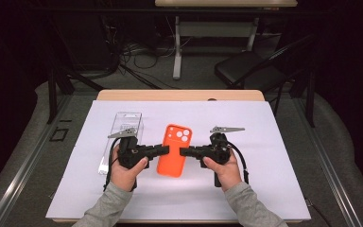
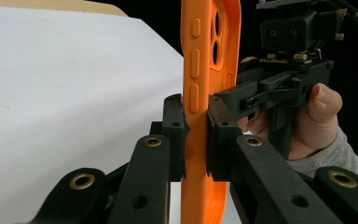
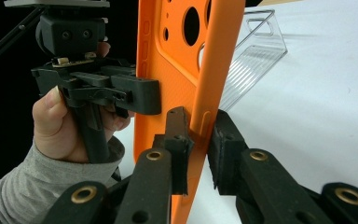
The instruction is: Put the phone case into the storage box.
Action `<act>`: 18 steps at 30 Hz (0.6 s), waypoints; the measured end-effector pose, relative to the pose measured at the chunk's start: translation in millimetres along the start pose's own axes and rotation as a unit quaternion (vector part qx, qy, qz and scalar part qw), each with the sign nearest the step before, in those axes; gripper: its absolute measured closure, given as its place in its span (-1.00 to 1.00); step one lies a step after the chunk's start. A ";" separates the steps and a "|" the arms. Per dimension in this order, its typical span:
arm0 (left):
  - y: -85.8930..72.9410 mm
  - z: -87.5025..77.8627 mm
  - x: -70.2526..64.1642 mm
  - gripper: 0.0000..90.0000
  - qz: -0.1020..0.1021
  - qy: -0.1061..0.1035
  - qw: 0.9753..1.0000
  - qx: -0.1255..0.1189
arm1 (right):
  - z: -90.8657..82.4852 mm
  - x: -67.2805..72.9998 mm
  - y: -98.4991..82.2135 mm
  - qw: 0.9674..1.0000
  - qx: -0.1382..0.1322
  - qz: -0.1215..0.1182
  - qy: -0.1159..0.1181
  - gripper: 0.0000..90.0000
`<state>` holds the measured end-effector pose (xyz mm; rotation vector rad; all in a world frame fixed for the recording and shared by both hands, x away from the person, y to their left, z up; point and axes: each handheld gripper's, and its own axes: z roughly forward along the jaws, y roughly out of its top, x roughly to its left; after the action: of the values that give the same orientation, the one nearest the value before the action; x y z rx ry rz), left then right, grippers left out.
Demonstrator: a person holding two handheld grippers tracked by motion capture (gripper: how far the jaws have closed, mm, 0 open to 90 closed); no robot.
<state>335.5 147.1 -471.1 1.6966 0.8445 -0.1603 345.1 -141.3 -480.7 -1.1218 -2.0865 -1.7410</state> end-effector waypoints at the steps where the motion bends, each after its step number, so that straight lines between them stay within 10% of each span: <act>1: 0.0 0.0 0.1 0.80 0.000 0.000 1.000 0.000 | -0.1 -0.3 0.0 1.000 0.000 0.000 0.001 0.76; 18: -0.7 0.4 0.3 0.80 0.000 0.000 1.000 -0.002 | 0.0 -1.6 -0.6 1.000 -0.008 0.009 0.008 0.78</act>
<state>335.5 146.9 -471.9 1.6937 0.8440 -0.1573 345.8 -142.0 -482.2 -1.1236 -2.0518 -1.7549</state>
